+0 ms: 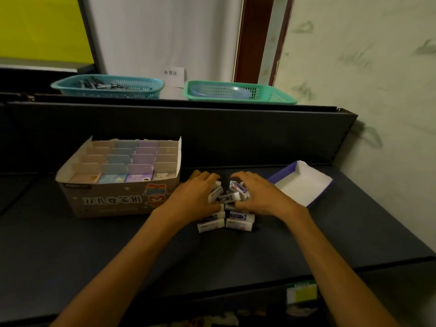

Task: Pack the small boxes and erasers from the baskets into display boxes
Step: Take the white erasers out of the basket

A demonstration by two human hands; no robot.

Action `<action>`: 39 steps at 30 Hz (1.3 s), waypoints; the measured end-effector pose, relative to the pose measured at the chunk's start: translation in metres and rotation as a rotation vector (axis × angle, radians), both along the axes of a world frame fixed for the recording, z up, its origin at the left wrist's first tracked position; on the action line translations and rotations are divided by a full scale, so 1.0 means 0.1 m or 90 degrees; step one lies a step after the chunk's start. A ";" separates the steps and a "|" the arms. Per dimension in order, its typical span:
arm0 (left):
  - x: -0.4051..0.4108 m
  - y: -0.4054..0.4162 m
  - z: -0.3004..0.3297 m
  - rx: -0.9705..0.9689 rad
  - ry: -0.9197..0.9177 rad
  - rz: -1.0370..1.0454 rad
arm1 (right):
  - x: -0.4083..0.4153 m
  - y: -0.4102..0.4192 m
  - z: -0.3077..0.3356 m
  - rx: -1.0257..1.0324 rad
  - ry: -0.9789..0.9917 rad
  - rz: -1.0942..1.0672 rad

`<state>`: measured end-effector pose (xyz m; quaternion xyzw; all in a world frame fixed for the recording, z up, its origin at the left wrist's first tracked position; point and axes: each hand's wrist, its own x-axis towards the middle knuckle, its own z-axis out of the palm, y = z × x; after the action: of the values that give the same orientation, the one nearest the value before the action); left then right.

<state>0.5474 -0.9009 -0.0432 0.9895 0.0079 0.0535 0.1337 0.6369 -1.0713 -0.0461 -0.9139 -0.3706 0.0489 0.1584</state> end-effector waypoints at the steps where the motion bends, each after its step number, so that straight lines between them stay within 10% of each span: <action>1: -0.03 0.00 0.03 0.015 -0.007 0.002 | -0.01 -0.02 0.03 0.001 -0.005 0.001; 17: -1.23 0.26 0.50 0.086 -0.150 0.118 | -0.74 0.33 0.52 0.148 -0.153 0.109; 39: -3.59 2.96 0.35 0.173 -0.069 0.370 | -2.80 3.22 0.42 0.091 -0.167 0.244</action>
<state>0.1881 -0.6048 -0.0086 0.9505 0.2757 0.1422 -0.0199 0.3567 -0.7494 -0.0040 -0.8119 -0.5570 -0.0675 0.1613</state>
